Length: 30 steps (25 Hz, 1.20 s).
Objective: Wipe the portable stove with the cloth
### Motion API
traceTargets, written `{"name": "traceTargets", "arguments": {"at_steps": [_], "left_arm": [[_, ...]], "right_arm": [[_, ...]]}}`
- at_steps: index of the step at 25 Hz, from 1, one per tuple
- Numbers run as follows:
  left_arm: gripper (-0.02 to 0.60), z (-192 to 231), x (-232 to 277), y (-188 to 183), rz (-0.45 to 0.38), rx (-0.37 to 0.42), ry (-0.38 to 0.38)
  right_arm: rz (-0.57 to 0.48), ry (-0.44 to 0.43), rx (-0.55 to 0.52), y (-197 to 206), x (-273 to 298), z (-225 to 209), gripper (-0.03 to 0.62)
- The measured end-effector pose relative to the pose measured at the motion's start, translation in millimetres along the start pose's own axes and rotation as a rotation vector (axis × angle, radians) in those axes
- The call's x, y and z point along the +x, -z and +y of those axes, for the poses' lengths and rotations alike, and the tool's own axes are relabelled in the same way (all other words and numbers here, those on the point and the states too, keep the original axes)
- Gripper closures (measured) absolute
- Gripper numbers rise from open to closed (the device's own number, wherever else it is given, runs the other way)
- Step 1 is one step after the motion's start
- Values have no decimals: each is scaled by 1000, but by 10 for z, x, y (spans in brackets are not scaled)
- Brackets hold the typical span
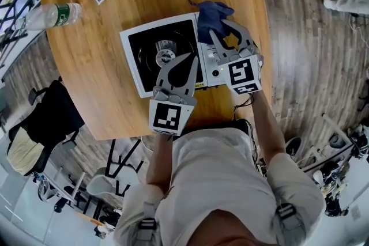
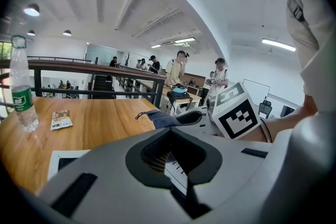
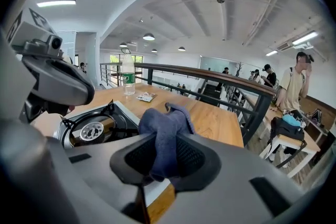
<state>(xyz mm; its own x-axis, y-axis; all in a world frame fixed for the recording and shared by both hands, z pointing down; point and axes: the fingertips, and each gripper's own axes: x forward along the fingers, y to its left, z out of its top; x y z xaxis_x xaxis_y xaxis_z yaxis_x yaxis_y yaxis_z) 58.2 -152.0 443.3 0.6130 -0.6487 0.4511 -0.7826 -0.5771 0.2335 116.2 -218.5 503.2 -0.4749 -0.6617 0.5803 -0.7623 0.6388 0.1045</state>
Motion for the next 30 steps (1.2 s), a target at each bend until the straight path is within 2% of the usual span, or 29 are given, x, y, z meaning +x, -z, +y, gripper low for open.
{"name": "traceTargets", "arguments": {"at_steps": [12, 30], "left_arm": [[567, 75, 65, 77, 15, -30, 2], [567, 20, -101, 109, 15, -30, -7]], "right_arm": [[84, -60, -15, 211, 320, 112, 491], [120, -57, 19, 320, 226, 219, 500]]}}
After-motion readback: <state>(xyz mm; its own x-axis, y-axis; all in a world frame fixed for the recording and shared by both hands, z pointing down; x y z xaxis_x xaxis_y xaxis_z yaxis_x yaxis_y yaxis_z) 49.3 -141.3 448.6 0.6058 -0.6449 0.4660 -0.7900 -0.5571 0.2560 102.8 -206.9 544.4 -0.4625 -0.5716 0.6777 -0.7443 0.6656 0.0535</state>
